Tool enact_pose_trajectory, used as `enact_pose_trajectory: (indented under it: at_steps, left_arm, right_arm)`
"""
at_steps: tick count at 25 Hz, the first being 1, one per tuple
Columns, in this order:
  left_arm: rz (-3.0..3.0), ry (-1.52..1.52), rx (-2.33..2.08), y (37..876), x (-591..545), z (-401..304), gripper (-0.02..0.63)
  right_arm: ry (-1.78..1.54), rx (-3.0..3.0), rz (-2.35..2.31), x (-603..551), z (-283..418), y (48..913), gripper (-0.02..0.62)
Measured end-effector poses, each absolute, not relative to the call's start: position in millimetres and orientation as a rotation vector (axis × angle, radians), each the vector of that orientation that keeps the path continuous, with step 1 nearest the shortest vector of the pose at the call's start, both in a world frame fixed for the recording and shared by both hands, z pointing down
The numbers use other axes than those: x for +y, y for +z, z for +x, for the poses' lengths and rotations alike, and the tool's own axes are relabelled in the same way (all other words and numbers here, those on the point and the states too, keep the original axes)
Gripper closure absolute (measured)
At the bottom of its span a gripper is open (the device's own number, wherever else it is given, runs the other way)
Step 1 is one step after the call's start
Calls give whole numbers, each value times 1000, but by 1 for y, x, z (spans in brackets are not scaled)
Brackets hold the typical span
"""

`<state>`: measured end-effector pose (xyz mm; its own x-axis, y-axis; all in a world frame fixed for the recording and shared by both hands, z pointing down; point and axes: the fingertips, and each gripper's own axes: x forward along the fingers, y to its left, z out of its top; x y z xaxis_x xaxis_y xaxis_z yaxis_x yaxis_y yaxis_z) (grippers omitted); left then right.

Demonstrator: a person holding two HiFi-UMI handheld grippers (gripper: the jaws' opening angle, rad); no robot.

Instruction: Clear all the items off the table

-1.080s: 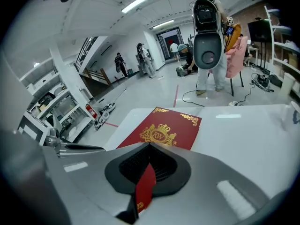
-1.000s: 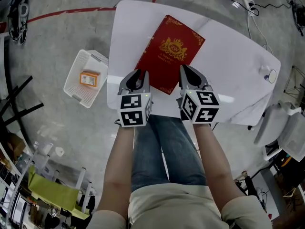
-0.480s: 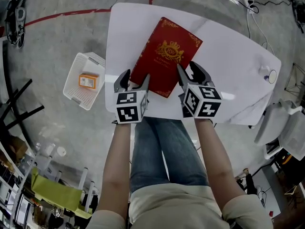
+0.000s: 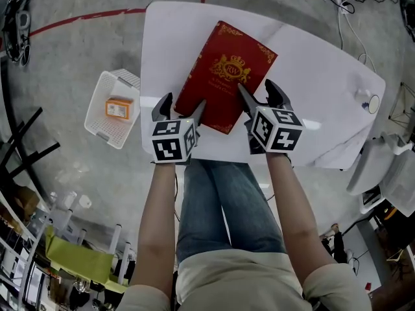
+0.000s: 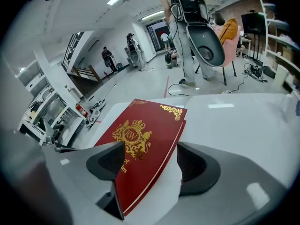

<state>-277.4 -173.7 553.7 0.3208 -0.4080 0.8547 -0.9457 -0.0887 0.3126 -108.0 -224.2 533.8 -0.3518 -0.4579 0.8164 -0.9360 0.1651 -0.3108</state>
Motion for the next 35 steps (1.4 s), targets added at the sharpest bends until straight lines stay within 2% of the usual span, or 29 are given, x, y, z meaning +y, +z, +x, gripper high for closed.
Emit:
enact_pose_trajectory:
  at_steps: [19, 26, 35]
  left_arm:
    - [1716, 713, -1113, 559, -183, -258, 201]
    - [1714, 700, -1074, 561, -184, -258, 195]
    - [1731, 662, -1039, 558, -174, -258, 259]
  right_arm:
    - [1250, -1882, 1245, -234, -118, 559, 204]
    - [1254, -1887, 1233, -235, -119, 560, 206]
    - [1209, -1935, 1254, -236, -123, 554, 242]
